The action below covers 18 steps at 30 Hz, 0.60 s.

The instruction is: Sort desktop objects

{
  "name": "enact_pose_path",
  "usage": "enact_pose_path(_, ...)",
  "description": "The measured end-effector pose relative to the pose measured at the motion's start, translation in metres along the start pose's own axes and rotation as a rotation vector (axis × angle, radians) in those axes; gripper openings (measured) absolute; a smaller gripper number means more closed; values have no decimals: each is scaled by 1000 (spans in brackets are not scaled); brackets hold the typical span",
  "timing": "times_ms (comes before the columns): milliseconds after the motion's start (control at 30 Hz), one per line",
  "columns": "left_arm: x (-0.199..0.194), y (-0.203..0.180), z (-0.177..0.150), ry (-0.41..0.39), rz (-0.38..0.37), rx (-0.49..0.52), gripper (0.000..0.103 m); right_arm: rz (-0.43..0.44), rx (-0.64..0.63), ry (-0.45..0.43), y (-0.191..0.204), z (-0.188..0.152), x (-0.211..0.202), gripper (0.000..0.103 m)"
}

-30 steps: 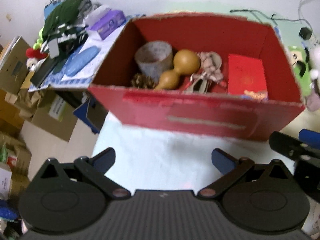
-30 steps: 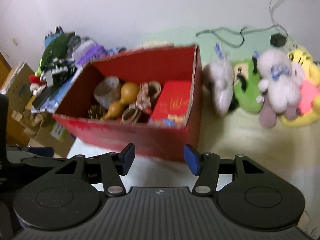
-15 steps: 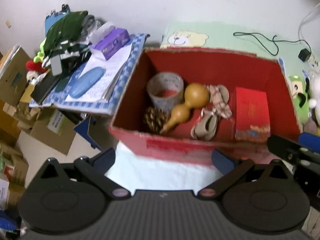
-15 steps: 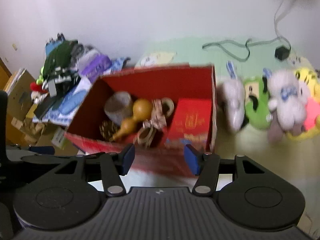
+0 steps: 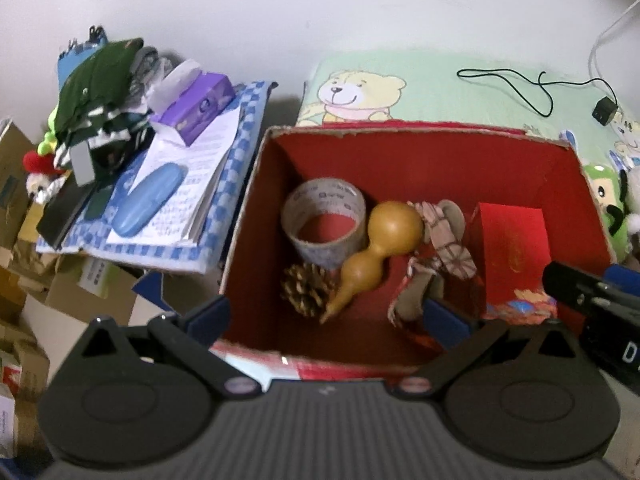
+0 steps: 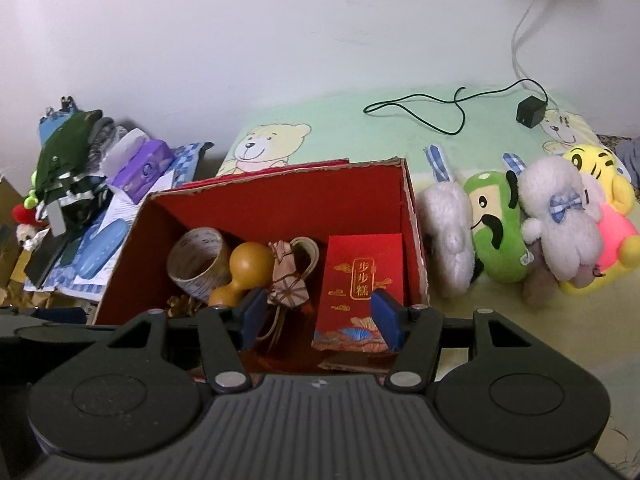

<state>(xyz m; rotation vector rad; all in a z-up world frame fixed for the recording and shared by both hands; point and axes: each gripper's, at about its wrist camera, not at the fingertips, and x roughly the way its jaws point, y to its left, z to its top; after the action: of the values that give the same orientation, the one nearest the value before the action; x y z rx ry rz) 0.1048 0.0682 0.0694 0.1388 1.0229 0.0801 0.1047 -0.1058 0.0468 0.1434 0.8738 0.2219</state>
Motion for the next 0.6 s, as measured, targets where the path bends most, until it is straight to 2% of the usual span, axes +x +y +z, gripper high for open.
enact_pose_path(333, 24, 9, 10, 6, -21, 21, 102, -60, -4, 38, 13, 10, 30, 61)
enact_pose_path(600, 33, 10, 11, -2, -30, 32, 102, -98, -6, 48, 14, 11, 39, 62)
